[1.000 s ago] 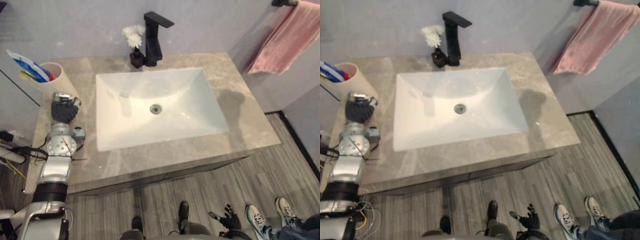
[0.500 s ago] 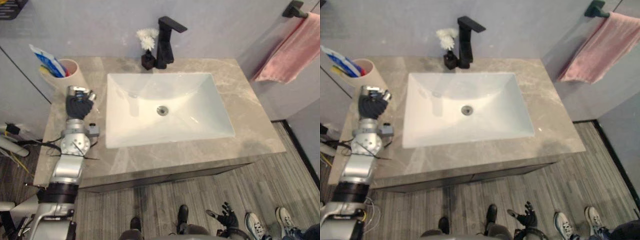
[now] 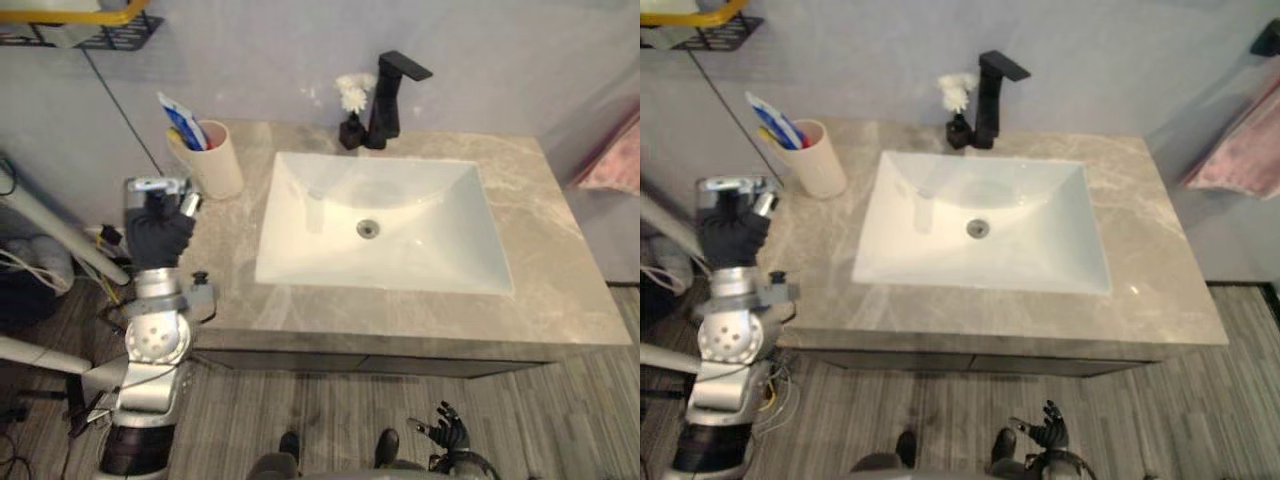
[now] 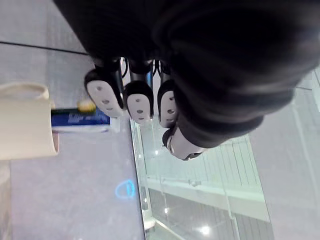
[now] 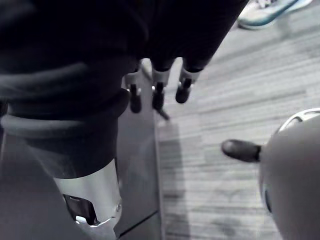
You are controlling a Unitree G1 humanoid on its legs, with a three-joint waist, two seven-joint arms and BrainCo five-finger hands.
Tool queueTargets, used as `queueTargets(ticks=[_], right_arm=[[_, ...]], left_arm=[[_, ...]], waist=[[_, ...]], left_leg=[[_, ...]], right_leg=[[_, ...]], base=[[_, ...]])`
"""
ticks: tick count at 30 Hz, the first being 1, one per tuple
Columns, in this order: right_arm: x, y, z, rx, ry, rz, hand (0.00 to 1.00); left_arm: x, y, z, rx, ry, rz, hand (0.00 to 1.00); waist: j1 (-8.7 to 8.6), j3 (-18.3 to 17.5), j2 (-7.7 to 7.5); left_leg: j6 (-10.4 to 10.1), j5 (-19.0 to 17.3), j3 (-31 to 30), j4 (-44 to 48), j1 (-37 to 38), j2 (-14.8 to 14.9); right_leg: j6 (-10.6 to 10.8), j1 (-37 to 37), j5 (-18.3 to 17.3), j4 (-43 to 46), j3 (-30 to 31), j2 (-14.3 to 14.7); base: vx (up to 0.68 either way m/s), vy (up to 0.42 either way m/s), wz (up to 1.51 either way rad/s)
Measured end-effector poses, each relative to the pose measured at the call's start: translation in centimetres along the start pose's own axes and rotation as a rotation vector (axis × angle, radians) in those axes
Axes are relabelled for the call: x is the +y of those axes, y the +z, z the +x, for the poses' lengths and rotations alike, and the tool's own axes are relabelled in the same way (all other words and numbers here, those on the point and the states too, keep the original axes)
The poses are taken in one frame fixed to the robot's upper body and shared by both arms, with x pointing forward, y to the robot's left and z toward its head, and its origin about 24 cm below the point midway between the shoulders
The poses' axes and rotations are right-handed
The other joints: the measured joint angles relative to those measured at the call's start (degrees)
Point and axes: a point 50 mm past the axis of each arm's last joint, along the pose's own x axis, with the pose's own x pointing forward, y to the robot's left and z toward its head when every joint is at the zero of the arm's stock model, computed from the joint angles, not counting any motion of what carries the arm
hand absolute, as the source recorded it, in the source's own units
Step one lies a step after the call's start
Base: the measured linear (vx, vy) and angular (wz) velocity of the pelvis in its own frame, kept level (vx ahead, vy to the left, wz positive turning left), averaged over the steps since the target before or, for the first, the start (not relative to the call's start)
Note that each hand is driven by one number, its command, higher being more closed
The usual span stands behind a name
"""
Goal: Organize washtable
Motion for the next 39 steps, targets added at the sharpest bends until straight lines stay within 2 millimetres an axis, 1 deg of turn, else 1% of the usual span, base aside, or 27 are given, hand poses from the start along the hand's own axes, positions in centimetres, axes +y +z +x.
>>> queueTargets(ticks=[2, 3, 4, 7, 8, 9, 10, 11, 14, 15, 16, 18, 20, 22, 23, 25, 26, 27, 28, 29, 30, 31, 32, 34, 36, 39], right_arm=[[0.1, 0.2, 0.2, -0.001, 0.002, -0.001, 0.0], [0.1, 0.2, 0.2, -0.002, 0.002, -0.001, 0.0], [0.1, 0.2, 0.2, 0.002, 0.001, -0.001, 0.0], [0.1, -0.1, 0.4, 0.025, 0.001, -0.006, 0.0], [0.0, -0.2, 0.4, 0.027, -0.001, -0.004, 0.0], [0.0, -0.2, 0.4, 0.028, -0.001, -0.004, 0.0], [0.0, -0.2, 0.4, 0.03, -0.001, -0.002, 0.0], [0.0, -0.4, 0.3, 0.038, -0.001, -0.002, 0.0], [0.1, -0.6, 0.3, 0.048, 0.0, 0.0, 0.0], [0.0, -0.8, 0.2, 0.055, -0.002, 0.001, 0.0], [0.0, -0.9, 0.2, 0.057, -0.002, 0.003, 0.0], [0.0, -0.8, 0.2, 0.056, -0.003, 0.008, 0.0], [0.0, -0.9, 0.2, 0.057, -0.003, 0.015, 0.0], [0.0, -0.7, 0.1, 0.051, -0.002, 0.021, 0.0], [0.0, -0.5, 0.2, 0.04, -0.001, 0.023, 0.0], [0.0, -0.3, 0.2, 0.032, -0.001, 0.024, 0.0], [0.0, -0.3, 0.2, 0.034, -0.002, 0.024, 0.0], [0.0, -0.3, 0.2, 0.033, -0.002, 0.024, 0.0], [0.0, -0.3, 0.2, 0.033, -0.002, 0.025, 0.0], [0.0, -0.3, 0.2, 0.032, -0.003, 0.026, 0.0], [0.0, -0.3, 0.2, 0.029, -0.002, 0.027, 0.0], [0.0, -0.2, 0.3, 0.027, -0.002, 0.028, 0.0], [0.1, 0.0, 0.4, 0.021, 0.0, 0.03, 0.0], [0.0, -0.1, 0.4, 0.021, -0.004, 0.032, 0.0], [0.0, -0.5, 0.4, 0.04, -0.007, 0.033, 0.0], [0.1, -0.8, 0.5, 0.061, -0.006, 0.032, 0.0]], left_arm=[[1.0, -0.2, -0.5, 0.023, 0.053, -0.01, 1.0], [1.9, -0.4, -0.9, 0.042, 0.098, -0.004, 1.0], [2.4, -0.5, -1.1, 0.055, 0.124, -0.009, 1.0], [5.3, -1.6, -2.9, 0.141, 0.266, 0.003, 1.0], [6.9, -2.8, -4.1, 0.216, 0.339, 0.01, 1.0], [7.2, -3.1, -4.4, 0.231, 0.352, 0.011, 1.0], [8.0, -3.8, -5.3, 0.277, 0.396, 0.021, 1.0], [8.5, -4.4, -6.1, 0.319, 0.428, 0.019, 0.0], [9.4, -5.4, -7.9, 0.395, 0.486, 0.042, 0.0], [9.6, -6.2, -9.2, 0.453, 0.519, 0.04, 0.0], [9.7, -6.5, -9.9, 0.48, 0.535, 0.032, 0.0], [9.6, -7.9, -12.4, 0.595, 0.591, -0.005, 0.0], [9.4, -9.0, -14.0, 0.678, 0.607, -0.014, 0.0], [8.3, -11.0, -16.7, 0.84, 0.592, -0.036, 0.0], [7.9, -11.5, -17.4, 0.88, 0.589, -0.042, 0.0], [6.3, -13.2, -20.3, 1.046, 0.546, -0.059, 0.0], [5.9, -13.5, -21.0, 1.087, 0.532, -0.064, 0.0], [4.9, -14.1, -22.4, 1.164, 0.501, -0.06, 0.0], [4.4, -14.4, -23.1, 1.202, 0.481, -0.056, 0.0], [3.4, -15.0, -24.4, 1.274, 0.448, -0.061, 0.0], [2.7, -15.3, -25.6, 1.345, 0.406, -0.052, 0.0], [2.4, -15.4, -26.2, 1.377, 0.389, -0.049, 0.0], [1.8, -15.5, -27.7, 1.459, 0.344, -0.031, 0.0], [1.5, -15.6, -28.3, 1.492, 0.323, -0.02, 0.0], [1.4, -15.8, -28.9, 1.531, 0.288, 0.01, 0.0], [1.3, -15.8, -29.8, 1.581, 0.24, 0.047, 0.0]], waist=[[1.16, -0.1, 0.12], [2.07, -0.1, 0.11], [2.54, -0.1, 0.11], [3.17, -0.2, 0.16], [4.44, -0.3, 0.24], [4.54, -0.3, 0.22], [5.04, -0.4, 0.23], [6.11, -0.4, 0.12], [6.02, -0.9, -0.13], [5.97, -1.5, -0.02], [5.99, -1.9, 0.03], [5.99, -2.9, 0.3], [5.96, -3.3, 0.54], [5.97, -3.8, 0.85], [5.94, -3.9, 0.91], [5.73, -3.9, 0.86], [5.69, -3.9, 0.81], [5.6, -4.0, 0.72], [5.56, -4.0, 0.66], [5.35, -4.0, 0.55], [4.99, -4.0, 0.45], [4.62, -4.0, 0.38], [3.95, -3.9, 0.12], [3.69, -3.8, -0.05], [2.81, -3.8, -0.42], [2.62, -3.7, -0.56]], left_leg=[[0.0, 0.2, -0.9, -0.1, 0.0, -0.1], [0.0, 0.3, -1.5, -0.1, 0.0, -0.3], [0.0, 0.4, -2.0, -0.1, 0.0, -0.4], [-0.1, 1.0, -4.9, -0.1, 0.1, -0.9], [-0.1, 1.2, -5.9, -0.1, 0.1, -1.1], [-0.2, 1.3, -6.1, -0.1, 0.1, -1.1], [-0.3, 1.5, -6.6, -0.1, 0.1, -1.3], [-0.3, 1.7, -6.8, -0.1, 0.1, -1.3], [-0.3, 2.2, -8.2, -0.4, 0.1, -1.6], [-0.4, 2.3, -8.9, -0.4, 0.1, -1.7], [-0.4, 2.4, -9.0, -0.4, 0.1, -1.6], [-0.4, 2.3, -9.4, -0.4, 0.1, -1.2], [-0.4, 2.3, -9.5, -0.3, 0.2, -1.2], [-0.4, 2.3, -9.7, -0.4, 0.2, -1.1], [-0.4, 2.3, -9.7, -0.5, 0.4, -1.1], [-0.7, 3.2, -9.7, -1.5, 1.7, -1.0], [-0.7, 3.2, -9.7, -1.8, 2.0, -0.9], [-0.8, 3.3, -9.7, -2.1, 2.2, -0.9], [-0.8, 3.3, -9.7, -2.2, 2.2, -0.9], [-0.8, 3.4, -9.7, -2.2, 2.2, -0.9], [-0.8, 3.4, -9.7, -2.3, 2.2, -0.9], [-0.8, 3.4, -9.7, -2.4, 2.2, -0.9], [-0.7, 4.2, -9.6, -3.5, 2.8, -0.9], [-0.8, 4.6, -9.5, -4.4, 3.2, -0.8], [-0.8, 4.6, -9.4, -4.7, 3.4, -0.8], [-0.7, 4.8, -8.5, -5.5, 4.3, -0.8]], right_leg=[[0.2, 0.6, -0.2, 0.0, -1.0, -0.1], [0.4, 0.9, -0.5, 0.0, -1.7, -0.1], [0.5, 1.2, -0.6, 0.0, -2.2, -0.2], [0.5, 3.0, -1.1, 0.0, -5.2, -0.3], [0.6, 3.6, -1.2, 0.0, -6.3, -0.4], [0.6, 3.7, -1.3, 0.0, -6.5, -0.5], [0.6, 4.2, -1.3, 0.0, -7.4, -0.5], [0.6, 4.4, -1.4, 0.0, -7.6, -0.5], [1.0, 5.2, -1.9, 0.0, -9.3, -0.6], [1.0, 5.8, -2.0, 0.0, -10.3, -0.6], [0.9, 5.8, -2.0, 0.0, -10.4, -0.6], [0.9, 6.1, -2.1, 0.0, -11.0, -0.5], [0.9, 6.5, -2.1, 0.0, -11.8, -0.5], [0.9, 6.7, -2.2, 0.0, -12.1, -0.5], [0.9, 6.7, -2.2, 0.0, -12.1, -0.5], [0.9, 7.5, -2.2, 0.0, -12.3, -0.5], [1.0, 7.6, -2.2, 0.0, -12.4, -0.6], [1.0, 7.7, -2.2, 0.0, -12.4, -0.7], [1.0, 7.6, -2.2, 0.0, -12.4, -0.7], [1.0, 7.6, -2.2, 0.0, -12.4, -0.7], [1.0, 7.6, -2.2, -0.1, -12.4, -0.8], [1.0, 7.6, -2.2, -0.1, -12.4, -0.8], [1.0, 7.5, -2.2, -0.2, -12.2, -0.8], [1.0, 7.5, -2.2, -0.2, -12.1, -0.9], [1.0, 7.4, -2.2, -0.3, -12.0, -0.8], [1.1, 7.4, -2.1, -0.3, -10.9, -0.6]], base=[[-0.02, -0.01, 0.28], [-0.02, -0.01, 0.23], [-0.02, -0.023, 0.42], [-0.01, -0.019, 0.53], [-0.02, -0.005, 0.34], [-0.03, -0.003, 0.36], [-0.03, 0.002, 0.24], [-0.04, 0.004, 0.25], [-0.05, -0.012, 0.31], [-0.03, -0.009, 0.27], [-0.03, -0.004, 0.21], [-0.02, -0.008, 0.1], [-0.02, -0.006, 0.08], [-0.02, 0.006, 0.05], [0.0, 0.0, 0.0], [0.0, 0.0, 0.0], [0.0, 0.0, 0.0], [0.0, 0.0, 0.0], [0.0, 0.0, 0.0], [0.0, 0.0, 0.0], [0.0, 0.0, 0.0], [0.0, 0.0, 0.0], [0.01, 0.011, -0.04], [0.01, 0.01, -0.04], [0.01, 0.003, -0.02], [0.02, 0.013, -0.17]])
